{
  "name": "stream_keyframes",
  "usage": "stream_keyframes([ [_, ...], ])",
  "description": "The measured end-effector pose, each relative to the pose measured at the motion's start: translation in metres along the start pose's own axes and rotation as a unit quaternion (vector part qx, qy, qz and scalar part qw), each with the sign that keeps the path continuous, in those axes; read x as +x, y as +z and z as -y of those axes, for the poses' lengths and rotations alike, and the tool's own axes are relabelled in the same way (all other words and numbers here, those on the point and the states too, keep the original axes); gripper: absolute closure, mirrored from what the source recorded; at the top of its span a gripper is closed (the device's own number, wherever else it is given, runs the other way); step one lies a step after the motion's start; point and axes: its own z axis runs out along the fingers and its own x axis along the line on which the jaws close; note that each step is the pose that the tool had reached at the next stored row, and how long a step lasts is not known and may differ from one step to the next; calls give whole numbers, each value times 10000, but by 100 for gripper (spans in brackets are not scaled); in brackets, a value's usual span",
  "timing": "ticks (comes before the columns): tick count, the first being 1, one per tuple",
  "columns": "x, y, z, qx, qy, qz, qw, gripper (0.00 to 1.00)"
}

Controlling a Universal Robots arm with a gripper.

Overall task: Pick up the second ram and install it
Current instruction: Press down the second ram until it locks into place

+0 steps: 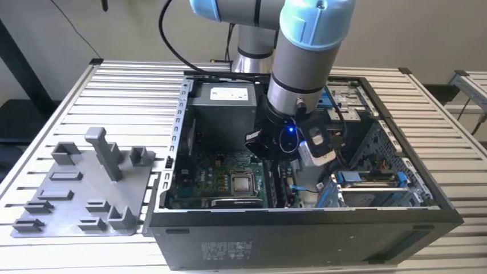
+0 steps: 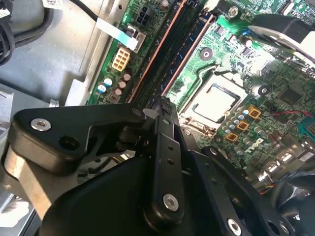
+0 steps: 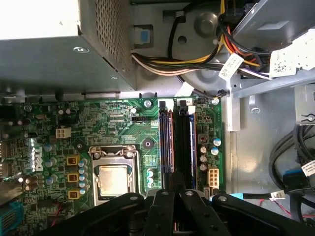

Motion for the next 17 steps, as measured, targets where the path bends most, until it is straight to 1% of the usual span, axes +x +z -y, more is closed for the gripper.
stream_keyframes([
  [13,1,0,0,-3,-11,-1,10000,89],
  [17,-1,-27,-2,-3,-178,-9,9998,89],
])
